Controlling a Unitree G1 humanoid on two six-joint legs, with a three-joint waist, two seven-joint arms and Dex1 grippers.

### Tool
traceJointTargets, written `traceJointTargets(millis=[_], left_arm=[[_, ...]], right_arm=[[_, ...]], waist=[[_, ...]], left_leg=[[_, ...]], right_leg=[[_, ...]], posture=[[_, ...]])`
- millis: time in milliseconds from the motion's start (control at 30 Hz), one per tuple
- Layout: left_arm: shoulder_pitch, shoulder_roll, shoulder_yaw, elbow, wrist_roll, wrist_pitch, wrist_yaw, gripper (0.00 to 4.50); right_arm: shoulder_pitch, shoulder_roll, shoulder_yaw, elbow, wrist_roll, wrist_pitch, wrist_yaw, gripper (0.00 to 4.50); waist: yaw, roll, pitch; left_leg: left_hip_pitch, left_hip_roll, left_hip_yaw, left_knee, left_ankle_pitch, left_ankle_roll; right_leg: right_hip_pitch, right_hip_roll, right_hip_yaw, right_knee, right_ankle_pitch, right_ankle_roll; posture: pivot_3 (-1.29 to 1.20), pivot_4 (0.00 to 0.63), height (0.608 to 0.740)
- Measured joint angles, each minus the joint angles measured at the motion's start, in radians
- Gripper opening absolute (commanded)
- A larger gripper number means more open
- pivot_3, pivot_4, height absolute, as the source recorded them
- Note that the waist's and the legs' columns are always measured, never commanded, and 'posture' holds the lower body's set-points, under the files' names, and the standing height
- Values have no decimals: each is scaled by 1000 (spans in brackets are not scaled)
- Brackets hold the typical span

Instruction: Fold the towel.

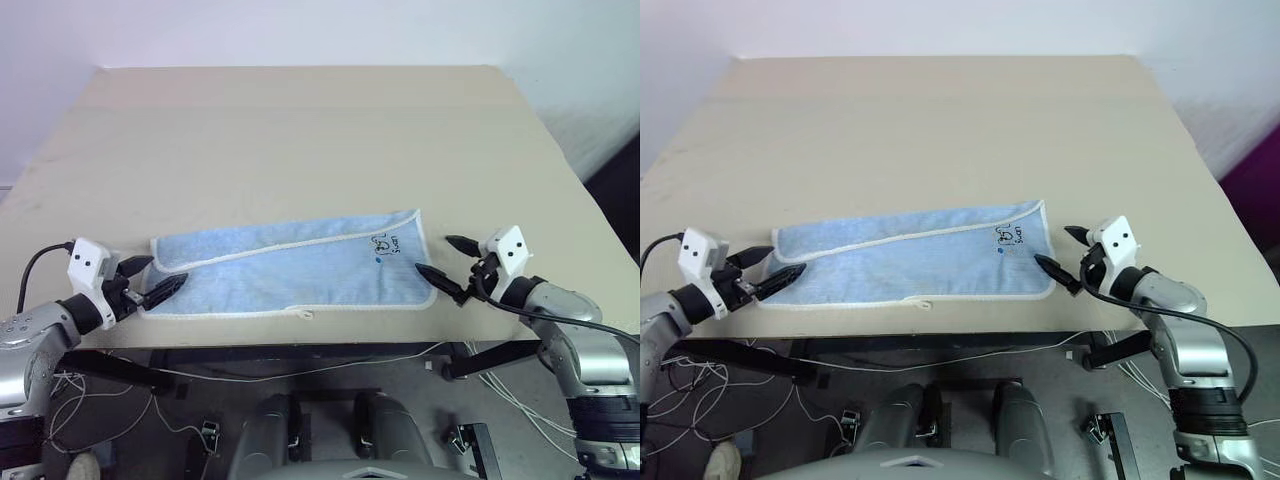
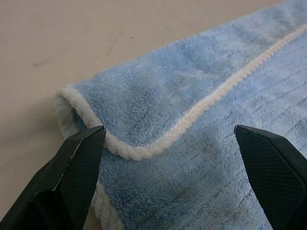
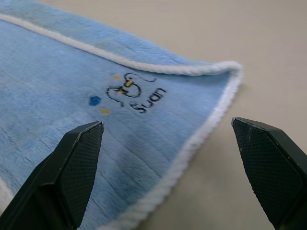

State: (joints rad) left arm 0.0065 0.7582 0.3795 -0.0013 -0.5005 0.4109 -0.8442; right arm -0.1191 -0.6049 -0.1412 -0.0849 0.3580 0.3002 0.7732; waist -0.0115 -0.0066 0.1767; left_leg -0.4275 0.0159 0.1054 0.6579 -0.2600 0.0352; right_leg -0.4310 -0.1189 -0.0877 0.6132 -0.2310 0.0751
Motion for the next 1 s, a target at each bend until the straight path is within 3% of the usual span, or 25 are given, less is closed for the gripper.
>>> traceJointTargets(millis=[1000], left_arm=[[-9,-5,-10,-17,56,-27,19,4484]], right_arm=[[-61,52,67,33,-22,-27,-7,4495]], waist=[[-2,0,0]], left_leg=[[0,0,0,-1,0,0]], right_leg=[[-1,0,0,0,0,0]], posture=[[0,150,740]])
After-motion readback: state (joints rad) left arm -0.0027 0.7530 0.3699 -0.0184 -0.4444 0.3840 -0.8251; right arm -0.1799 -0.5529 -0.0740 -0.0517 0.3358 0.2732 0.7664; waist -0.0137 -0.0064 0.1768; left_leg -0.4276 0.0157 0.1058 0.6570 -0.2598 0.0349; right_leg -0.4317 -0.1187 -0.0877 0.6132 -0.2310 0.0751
